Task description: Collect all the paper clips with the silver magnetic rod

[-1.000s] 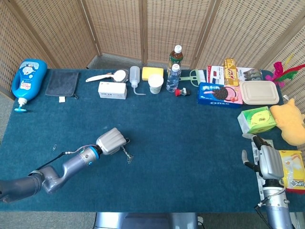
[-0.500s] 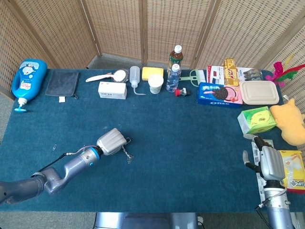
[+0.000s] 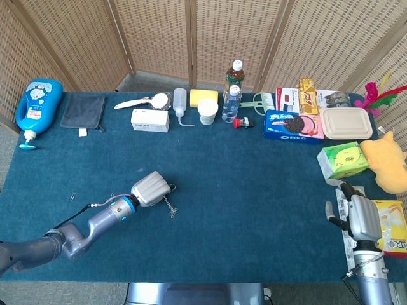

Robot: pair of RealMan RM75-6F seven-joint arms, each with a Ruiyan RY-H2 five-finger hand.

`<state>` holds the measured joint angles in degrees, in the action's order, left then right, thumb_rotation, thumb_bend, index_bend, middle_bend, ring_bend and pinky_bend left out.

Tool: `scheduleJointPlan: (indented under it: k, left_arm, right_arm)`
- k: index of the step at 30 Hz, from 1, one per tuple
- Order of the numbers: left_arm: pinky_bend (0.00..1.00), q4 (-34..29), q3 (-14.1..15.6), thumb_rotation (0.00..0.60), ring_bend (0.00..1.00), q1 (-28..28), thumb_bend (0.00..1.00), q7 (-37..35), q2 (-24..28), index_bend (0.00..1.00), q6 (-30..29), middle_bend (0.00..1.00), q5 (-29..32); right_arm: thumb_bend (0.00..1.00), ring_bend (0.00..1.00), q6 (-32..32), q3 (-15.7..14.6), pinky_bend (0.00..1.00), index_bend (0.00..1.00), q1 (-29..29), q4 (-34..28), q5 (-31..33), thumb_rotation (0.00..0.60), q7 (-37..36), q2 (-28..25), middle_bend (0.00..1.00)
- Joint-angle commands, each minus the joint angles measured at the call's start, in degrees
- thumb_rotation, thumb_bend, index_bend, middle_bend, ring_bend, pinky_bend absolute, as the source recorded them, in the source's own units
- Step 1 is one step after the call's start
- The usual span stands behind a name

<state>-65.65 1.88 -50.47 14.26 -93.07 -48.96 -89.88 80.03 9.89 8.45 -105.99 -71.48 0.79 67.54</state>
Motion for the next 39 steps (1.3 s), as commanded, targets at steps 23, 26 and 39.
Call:
scheduleJointPlan:
  k: [23,26,39]
  left_arm:
    - [0.73,0.2,-0.1,0.584,0.73,-0.1,0.68,0.5,-0.2,0.48,0.5,0.64,-0.2]
    - [0.73,0.4,-0.2,0.591,0.73,-0.1,0.68,0.8,-0.3,0.52,0.7,0.65,-0.1]
    - [0.73,-0.4,-0.7,0.6,0.78,-0.1,0.68,1.8,0.2,0.65,1.0,0.71,0.8]
  right_arm:
    - [0.51,0.29,-0.3,0.1,0.38,0.27,-0.2,0.3,0.3,0.6,-0.9,-0.1,0.31]
    - [0.51,0.3,-0.2,0.1,0.38,0.27,-0.3,0.2,0.3,0.6,-1.1,-0.2,0.31]
    - [0.51,0.3,-0.1,0.1,0.38,0.28,-0.5,-0.1,0.1,0.6,-1.5,-0.3,0.31]
